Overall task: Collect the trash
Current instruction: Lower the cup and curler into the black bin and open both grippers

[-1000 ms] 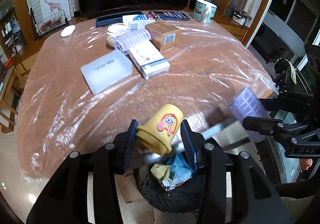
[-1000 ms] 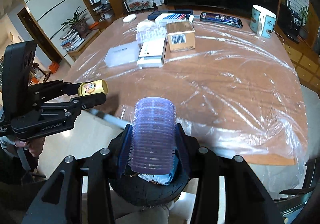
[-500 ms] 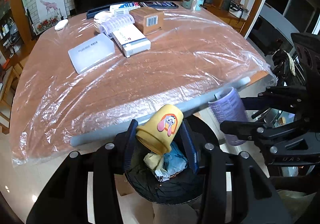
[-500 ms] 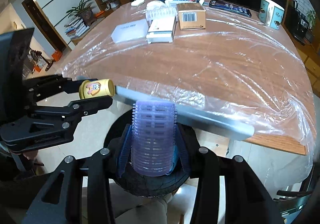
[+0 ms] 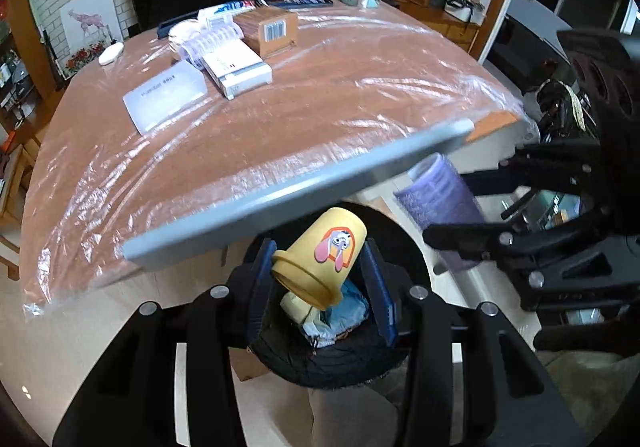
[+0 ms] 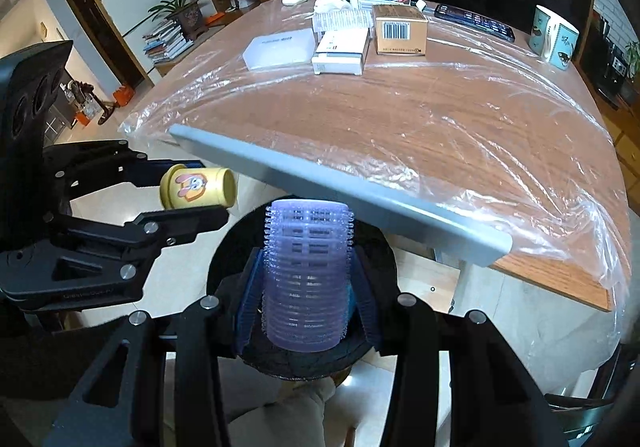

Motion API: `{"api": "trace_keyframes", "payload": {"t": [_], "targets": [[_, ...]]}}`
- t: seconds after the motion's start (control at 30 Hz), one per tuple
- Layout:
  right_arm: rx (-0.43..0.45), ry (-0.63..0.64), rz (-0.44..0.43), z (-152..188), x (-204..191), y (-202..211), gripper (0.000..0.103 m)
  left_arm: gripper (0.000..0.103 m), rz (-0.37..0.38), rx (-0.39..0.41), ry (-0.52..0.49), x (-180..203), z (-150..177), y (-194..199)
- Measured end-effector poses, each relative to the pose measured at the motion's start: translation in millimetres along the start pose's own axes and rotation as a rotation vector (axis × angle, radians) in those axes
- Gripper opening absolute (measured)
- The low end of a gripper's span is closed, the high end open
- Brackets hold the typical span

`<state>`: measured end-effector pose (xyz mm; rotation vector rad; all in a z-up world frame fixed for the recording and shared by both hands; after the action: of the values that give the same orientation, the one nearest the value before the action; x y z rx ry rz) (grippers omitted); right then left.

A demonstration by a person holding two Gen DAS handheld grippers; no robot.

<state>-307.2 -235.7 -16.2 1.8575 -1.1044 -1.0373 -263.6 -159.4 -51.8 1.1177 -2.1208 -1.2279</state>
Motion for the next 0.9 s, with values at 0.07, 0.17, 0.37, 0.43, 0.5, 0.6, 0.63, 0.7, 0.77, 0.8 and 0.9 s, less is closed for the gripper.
{"api": "trace_keyframes", "payload": {"t": [0.07, 0.17, 0.37, 0.43, 0.5, 0.6, 0.63, 0.7, 0.77, 0.8, 0.9], "targets": [[-0.013, 0.003, 0.001, 5, 2, -3, 0.043, 0.045, 0.005, -0.019, -0.006, 4, 6, -4], [-0.029, 0.009, 0.003, 11, 4, -8, 0.043, 0.045, 0.014, -0.037, -0.015, 9, 14, -8], [-0.063, 0.005, 0.012, 19, 9, -23, 0.043, 0.045, 0.026, -0.081, -0.03, 14, 29, -25], [-0.077, 0.004, 0.016, 23, 10, -29, 0.043, 0.045, 0.03, -0.097, -0.032, 15, 33, -31], [-0.091, 0.006, 0.023, 26, 11, -36, 0.043, 0.045, 0.032, -0.115, -0.038, 15, 37, -39], [-0.117, 0.005, 0.039, 33, 13, -50, 0.043, 0.045, 0.033, -0.141, -0.046, 14, 43, -50], [-0.124, 0.003, 0.044, 34, 15, -54, 0.043, 0.045, 0.034, -0.154, -0.048, 13, 46, -55], [-0.138, 0.0, 0.052, 37, 17, -63, 0.043, 0.045, 0.034, -0.166, -0.051, 12, 48, -61], [-0.156, -0.008, 0.056, 40, 18, -72, 0.043, 0.045, 0.035, -0.183, -0.055, 11, 51, -69], [-0.162, -0.01, 0.057, 40, 19, -75, 0.043, 0.045, 0.036, -0.189, -0.056, 10, 52, -72], [-0.177, -0.008, 0.065, 43, 20, -84, 0.043, 0.045, 0.037, -0.206, -0.059, 8, 56, -79]]}}
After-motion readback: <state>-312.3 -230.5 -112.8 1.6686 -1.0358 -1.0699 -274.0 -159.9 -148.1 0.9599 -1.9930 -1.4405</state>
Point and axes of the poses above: each gripper's, at about its wrist camera, not at the fingertips, and y roughly against the way its jaws point, x to its right, z to its underside, the point moved 9 cm from there along -y, roughly the way its jaws point, and after that the axes turned 9 degrees about -y, right-handed, at the moved point
